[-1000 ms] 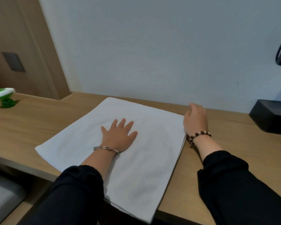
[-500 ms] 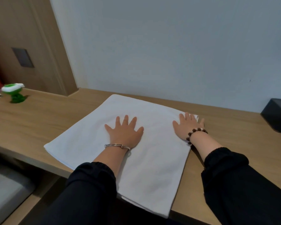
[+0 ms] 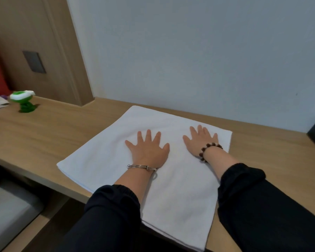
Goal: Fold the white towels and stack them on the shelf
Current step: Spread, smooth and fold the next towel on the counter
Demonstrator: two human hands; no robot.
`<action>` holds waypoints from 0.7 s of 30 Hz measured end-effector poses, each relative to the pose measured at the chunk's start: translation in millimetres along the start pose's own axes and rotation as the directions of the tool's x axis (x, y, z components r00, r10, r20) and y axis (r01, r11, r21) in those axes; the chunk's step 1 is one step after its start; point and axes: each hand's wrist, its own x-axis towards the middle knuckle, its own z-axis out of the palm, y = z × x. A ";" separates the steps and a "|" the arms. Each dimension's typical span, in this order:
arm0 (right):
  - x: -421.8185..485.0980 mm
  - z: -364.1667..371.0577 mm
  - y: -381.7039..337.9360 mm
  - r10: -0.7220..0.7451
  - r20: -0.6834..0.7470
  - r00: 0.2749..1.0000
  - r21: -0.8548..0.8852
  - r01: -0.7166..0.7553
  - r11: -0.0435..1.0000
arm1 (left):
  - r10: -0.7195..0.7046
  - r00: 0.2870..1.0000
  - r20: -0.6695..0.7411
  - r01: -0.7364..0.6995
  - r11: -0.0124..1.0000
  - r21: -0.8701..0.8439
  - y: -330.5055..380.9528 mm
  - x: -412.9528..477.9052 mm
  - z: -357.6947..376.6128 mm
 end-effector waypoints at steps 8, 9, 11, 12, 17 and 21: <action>-11.6 -9.8 60.9 0.228 -0.078 0.971 -0.126 -0.236 0.964 | 0.014 1.000 0.002 -0.014 1.000 0.007 0.7 -3.0 -2.7; -14.6 -11.5 56.8 0.242 -0.084 0.967 -0.158 -0.253 0.955 | 0.015 1.000 0.008 -0.015 1.000 0.010 0.7 -4.1 -3.3; -20.6 -9.4 42.4 0.202 -0.102 0.974 -0.207 -0.219 0.954 | 0.015 1.000 0.017 -0.016 1.000 0.017 0.6 -6.1 -4.1; -24.0 -5.3 34.6 0.147 -0.105 0.984 -0.202 -0.166 0.965 | 0.016 1.000 0.018 -0.017 1.000 0.020 0.5 -6.3 -4.6; -31.1 9.3 24.9 0.001 -0.058 0.998 -0.054 -0.004 0.999 | 0.014 0.999 0.044 -0.015 1.000 0.024 2.5 1.3 -5.5; -13.5 6.3 31.7 0.021 -0.084 0.996 -0.058 -0.026 0.998 | 0.021 0.999 0.045 -0.022 1.000 0.019 9.6 16.6 -5.2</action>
